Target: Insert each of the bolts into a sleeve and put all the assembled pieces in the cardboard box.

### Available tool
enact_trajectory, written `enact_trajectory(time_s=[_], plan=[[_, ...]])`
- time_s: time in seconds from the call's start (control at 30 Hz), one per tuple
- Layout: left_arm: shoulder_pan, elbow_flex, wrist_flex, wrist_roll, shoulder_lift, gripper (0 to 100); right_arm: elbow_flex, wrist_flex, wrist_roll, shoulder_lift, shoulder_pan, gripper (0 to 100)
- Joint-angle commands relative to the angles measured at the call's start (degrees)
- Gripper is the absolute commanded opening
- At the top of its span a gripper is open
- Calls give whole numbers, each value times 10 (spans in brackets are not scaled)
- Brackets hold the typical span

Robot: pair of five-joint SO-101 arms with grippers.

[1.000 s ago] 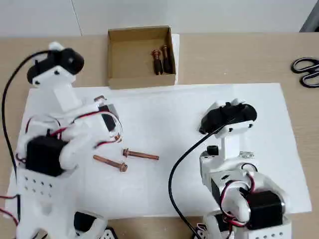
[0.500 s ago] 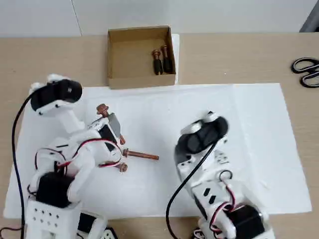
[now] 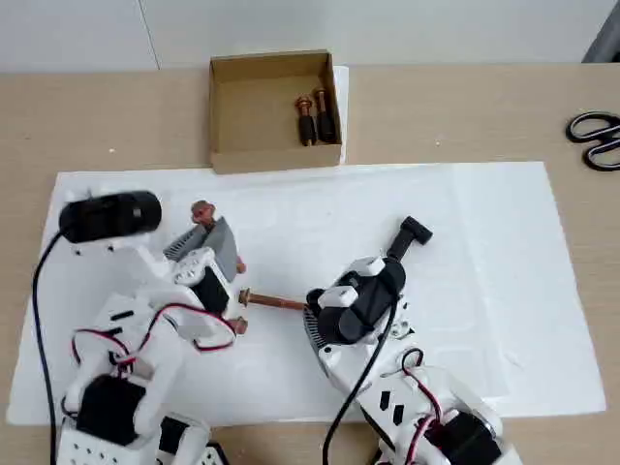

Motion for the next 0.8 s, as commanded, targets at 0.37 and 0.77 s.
enact_trajectory(time_s=[0.37, 0.77], plan=[[91, 40, -31, 71, -82, 6, 27, -43, 51, -3, -6, 2], [128, 42, -32, 77, -81, 6, 43, -96, 54, 2, -8, 2]])
